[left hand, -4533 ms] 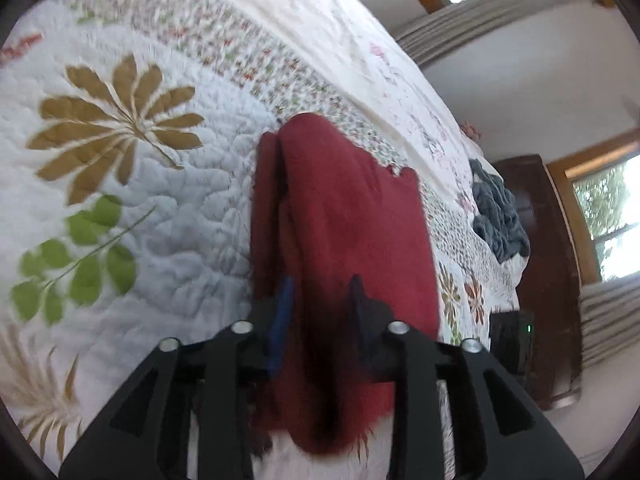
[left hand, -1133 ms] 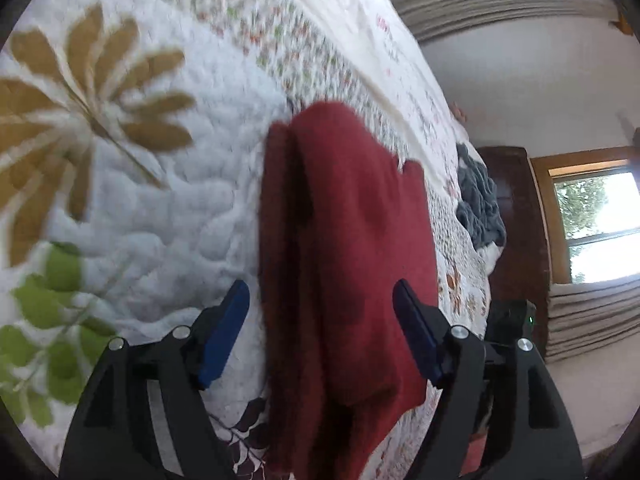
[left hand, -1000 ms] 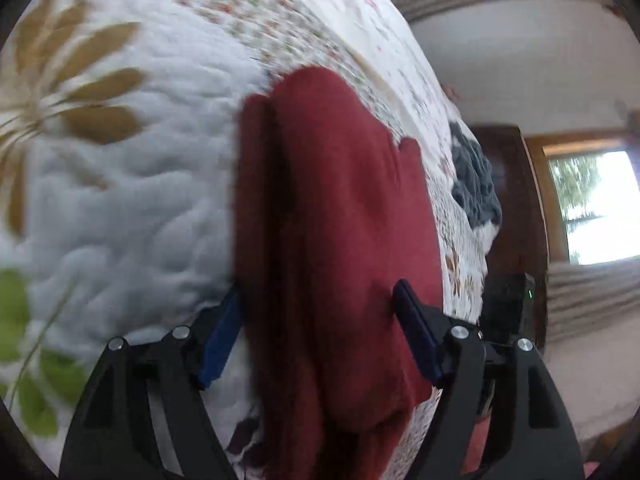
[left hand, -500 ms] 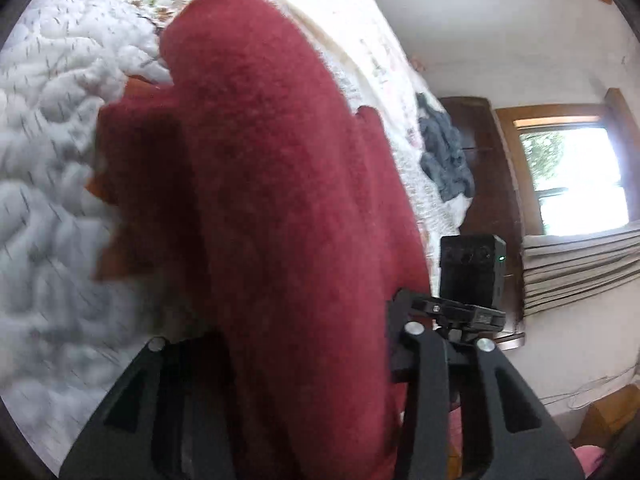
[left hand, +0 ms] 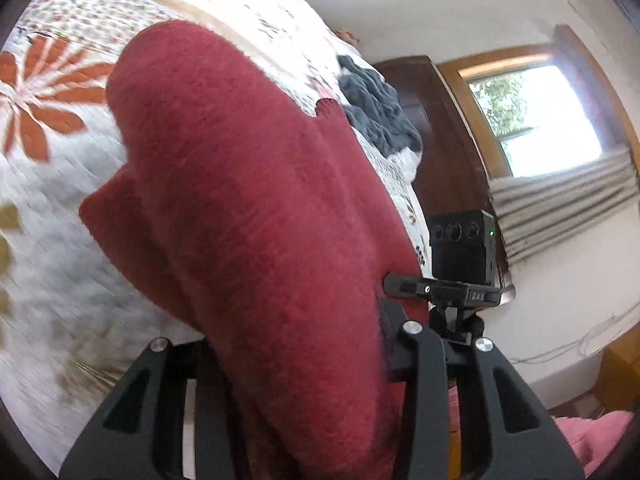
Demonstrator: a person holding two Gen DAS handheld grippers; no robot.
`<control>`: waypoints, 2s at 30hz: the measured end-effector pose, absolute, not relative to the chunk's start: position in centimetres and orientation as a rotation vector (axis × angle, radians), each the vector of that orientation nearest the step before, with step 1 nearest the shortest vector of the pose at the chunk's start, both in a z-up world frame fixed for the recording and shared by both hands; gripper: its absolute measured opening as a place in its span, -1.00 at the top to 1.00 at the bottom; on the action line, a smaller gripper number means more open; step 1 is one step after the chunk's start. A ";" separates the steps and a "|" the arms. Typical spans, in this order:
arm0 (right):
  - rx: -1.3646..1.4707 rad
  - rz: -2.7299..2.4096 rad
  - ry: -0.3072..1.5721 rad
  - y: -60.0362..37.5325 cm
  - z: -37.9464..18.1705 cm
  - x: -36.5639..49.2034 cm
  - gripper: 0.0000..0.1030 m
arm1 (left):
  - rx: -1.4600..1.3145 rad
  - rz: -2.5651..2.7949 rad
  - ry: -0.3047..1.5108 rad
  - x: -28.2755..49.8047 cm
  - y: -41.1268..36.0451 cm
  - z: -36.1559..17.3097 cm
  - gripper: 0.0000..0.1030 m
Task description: Fold small clothes
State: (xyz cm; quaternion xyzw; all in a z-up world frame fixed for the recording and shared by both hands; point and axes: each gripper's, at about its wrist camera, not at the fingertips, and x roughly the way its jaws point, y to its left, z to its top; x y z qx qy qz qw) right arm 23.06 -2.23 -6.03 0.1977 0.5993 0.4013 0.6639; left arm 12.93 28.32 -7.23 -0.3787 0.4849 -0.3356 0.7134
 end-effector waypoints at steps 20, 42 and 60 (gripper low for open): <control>0.538 0.770 1.413 -9.7 -16.9 15.5 -0.17 | -0.738 -0.588 1.243 9.6 22.3 -16.4 -0.07; 0.532 0.722 1.453 -13.1 -16.3 7.5 0.43 | -0.508 -0.409 1.271 1.3 24.1 -13.7 -0.24; 0.316 0.582 1.404 -12.7 -14.1 5.0 -0.16 | -0.441 -0.314 1.289 -0.6 23.7 -12.6 -0.27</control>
